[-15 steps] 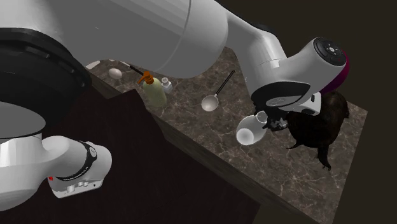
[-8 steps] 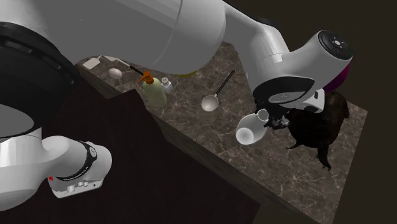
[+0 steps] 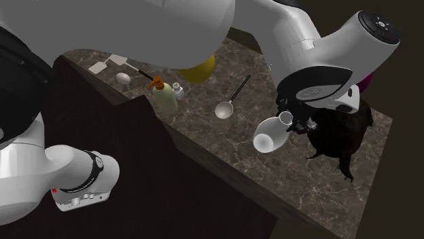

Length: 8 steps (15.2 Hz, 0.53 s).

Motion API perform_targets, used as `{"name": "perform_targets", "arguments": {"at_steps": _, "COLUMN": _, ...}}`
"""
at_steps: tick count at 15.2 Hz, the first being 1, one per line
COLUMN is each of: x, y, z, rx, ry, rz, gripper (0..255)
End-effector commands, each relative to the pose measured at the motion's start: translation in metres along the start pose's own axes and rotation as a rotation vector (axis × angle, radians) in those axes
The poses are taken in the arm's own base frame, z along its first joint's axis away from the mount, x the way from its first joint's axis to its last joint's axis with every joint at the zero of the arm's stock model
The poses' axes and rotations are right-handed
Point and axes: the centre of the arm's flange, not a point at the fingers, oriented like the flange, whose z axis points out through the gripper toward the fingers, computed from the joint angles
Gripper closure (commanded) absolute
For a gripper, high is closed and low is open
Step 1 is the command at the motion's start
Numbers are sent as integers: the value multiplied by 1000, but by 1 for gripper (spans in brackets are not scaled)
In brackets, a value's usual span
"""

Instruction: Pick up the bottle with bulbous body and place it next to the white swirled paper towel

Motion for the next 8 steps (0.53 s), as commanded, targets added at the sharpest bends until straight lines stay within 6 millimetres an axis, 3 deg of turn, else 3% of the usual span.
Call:
{"name": "perform_targets", "arguments": {"at_steps": 1, "x": 0, "y": 0, "z": -11, "rx": 0, "ry": 0, "rz": 0, "gripper": 255}}
{"name": "perform_targets", "arguments": {"at_steps": 8, "x": -2, "y": 0, "z": -48, "rx": 0, "ry": 0, "rz": 0, "gripper": 255}}
